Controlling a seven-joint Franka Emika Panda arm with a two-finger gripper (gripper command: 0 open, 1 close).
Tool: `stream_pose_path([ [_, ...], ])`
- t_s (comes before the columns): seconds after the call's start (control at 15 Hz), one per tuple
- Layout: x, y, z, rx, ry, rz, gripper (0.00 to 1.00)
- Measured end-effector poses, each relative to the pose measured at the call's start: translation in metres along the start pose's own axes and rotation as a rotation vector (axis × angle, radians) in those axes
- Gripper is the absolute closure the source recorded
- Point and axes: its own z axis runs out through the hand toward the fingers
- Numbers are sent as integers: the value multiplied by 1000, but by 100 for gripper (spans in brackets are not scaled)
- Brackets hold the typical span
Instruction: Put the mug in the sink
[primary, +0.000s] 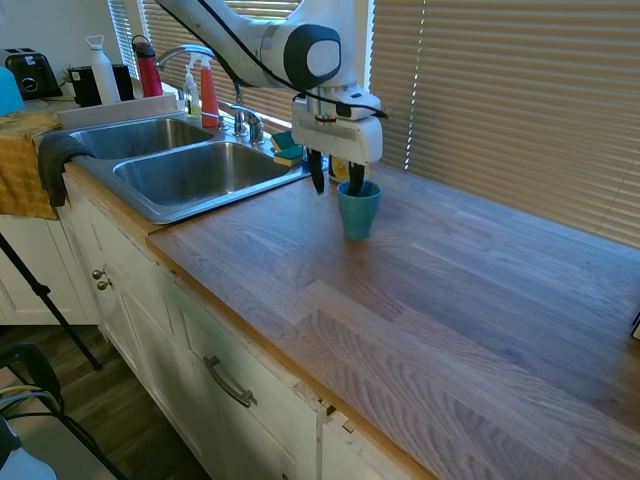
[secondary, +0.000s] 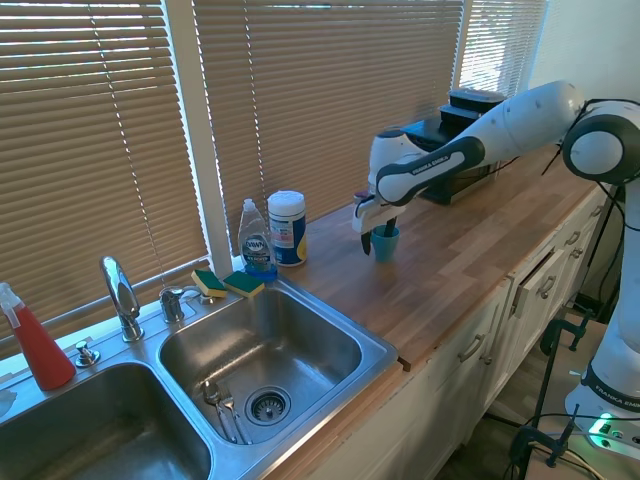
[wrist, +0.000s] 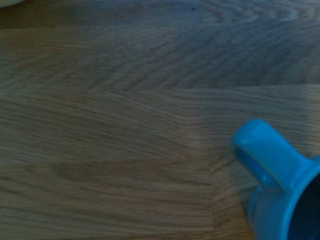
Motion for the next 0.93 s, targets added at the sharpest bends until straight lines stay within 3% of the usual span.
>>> stream_pose_path([
  [0.93,3,2,15,-1,-32,26,100],
])
